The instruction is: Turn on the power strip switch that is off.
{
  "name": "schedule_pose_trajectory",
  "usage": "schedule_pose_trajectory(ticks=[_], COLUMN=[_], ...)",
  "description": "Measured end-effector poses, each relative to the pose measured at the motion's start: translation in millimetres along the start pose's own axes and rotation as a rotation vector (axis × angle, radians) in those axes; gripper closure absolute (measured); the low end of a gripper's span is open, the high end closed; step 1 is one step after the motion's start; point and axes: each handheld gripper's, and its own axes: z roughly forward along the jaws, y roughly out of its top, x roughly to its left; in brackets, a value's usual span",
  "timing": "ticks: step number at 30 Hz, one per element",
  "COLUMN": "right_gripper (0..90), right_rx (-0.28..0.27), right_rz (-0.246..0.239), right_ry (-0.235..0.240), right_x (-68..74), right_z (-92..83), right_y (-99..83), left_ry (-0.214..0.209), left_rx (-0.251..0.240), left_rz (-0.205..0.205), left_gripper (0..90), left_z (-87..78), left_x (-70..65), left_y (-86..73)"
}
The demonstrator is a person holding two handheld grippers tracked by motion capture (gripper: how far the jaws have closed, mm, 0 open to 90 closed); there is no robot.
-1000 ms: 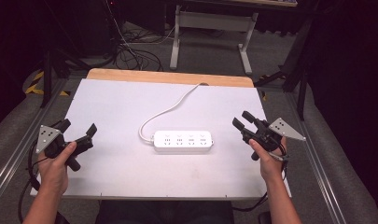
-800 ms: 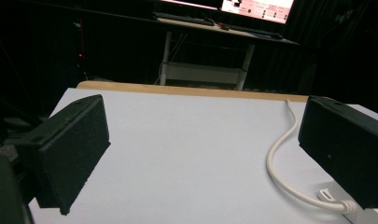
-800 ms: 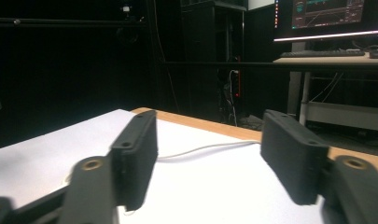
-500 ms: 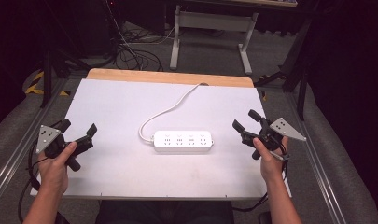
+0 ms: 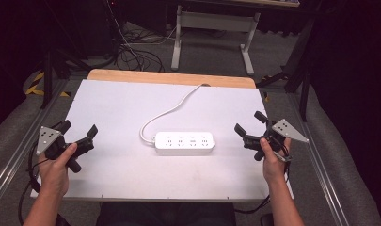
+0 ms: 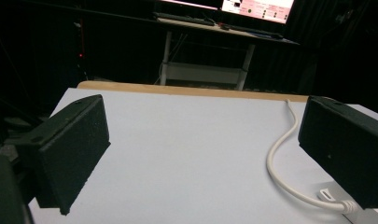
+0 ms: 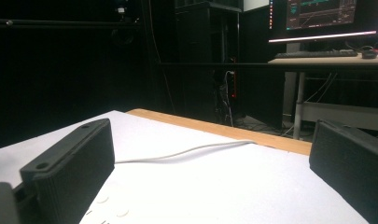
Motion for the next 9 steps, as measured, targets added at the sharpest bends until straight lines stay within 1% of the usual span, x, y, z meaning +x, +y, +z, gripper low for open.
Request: schedule_pose_trajectory(ticks=[6,9], right_gripper=[0.9,0.8], right_rx=[0.0,0.008], right_rz=[-0.004,0.004], right_ry=[0.006,0.014], right_x=[0.1,1.2], right_z=[0.7,2.0], right_y=[-0.5,-1.5], left_ry=[0.0,0.0], left_rx=[0.001,0.002], left_rz=[0.0,0.004], left_gripper=[2.6,2.6], left_z=[0.1,0.2], left_x=[0.2,0.5], left_y=[-0.1,-0.1])
